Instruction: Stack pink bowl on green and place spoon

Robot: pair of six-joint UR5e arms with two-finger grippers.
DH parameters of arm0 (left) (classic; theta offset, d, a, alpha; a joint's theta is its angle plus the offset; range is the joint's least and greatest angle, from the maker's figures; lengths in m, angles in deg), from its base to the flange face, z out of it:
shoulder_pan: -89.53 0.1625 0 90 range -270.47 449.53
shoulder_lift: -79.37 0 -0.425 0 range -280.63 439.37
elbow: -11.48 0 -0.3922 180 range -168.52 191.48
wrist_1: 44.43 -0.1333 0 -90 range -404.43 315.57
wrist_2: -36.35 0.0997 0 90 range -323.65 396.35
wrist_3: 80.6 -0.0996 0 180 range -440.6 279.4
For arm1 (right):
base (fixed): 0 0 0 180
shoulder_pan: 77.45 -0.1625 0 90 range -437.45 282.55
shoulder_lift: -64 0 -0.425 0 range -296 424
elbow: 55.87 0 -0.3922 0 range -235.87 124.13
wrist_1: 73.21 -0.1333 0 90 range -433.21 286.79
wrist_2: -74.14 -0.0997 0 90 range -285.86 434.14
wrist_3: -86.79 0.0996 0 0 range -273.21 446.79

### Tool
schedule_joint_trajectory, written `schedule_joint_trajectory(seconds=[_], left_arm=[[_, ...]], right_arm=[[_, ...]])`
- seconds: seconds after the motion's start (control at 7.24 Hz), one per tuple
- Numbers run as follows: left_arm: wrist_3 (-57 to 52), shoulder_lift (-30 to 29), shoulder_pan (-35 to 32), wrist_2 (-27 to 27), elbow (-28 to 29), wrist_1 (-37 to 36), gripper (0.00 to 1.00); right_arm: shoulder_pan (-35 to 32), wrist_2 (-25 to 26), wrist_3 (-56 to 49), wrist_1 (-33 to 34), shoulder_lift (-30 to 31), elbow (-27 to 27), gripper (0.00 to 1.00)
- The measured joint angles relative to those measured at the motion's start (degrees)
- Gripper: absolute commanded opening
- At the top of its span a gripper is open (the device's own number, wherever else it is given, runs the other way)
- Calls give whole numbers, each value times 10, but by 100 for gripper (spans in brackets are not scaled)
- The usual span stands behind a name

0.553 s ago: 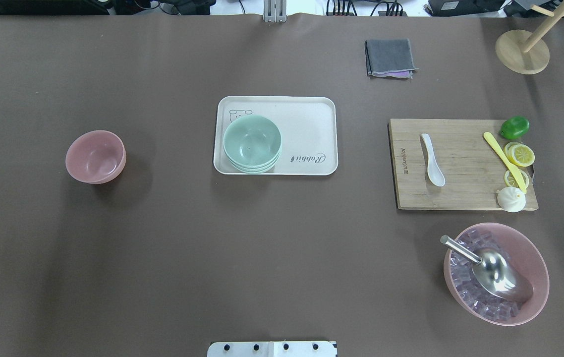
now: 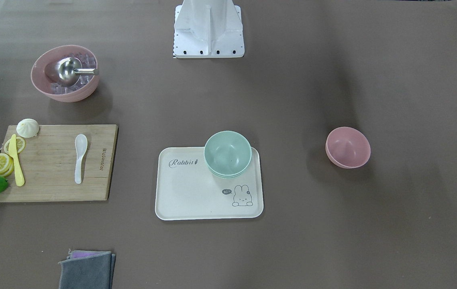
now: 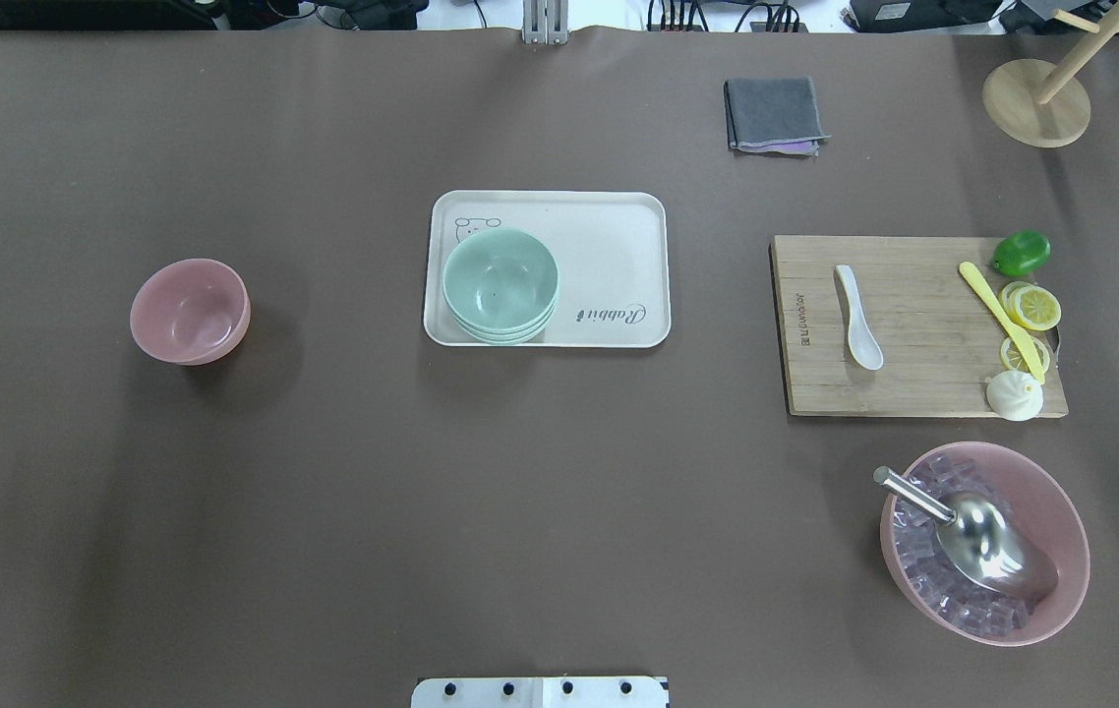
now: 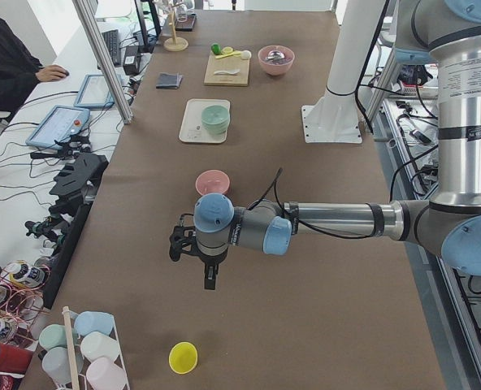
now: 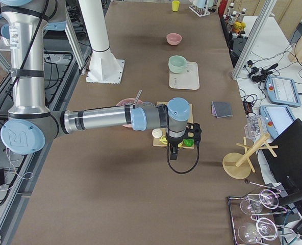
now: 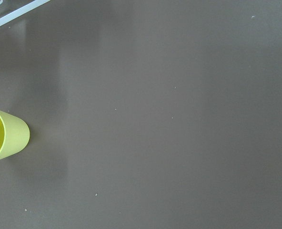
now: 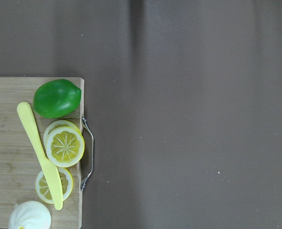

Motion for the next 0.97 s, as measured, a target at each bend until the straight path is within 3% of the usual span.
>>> schedule_joint_trajectory(seconds=[0.97], left_arm=[[2,-5,0,2,2,0,98]], right_arm=[[0,-14,0,0,-1,-1,100]])
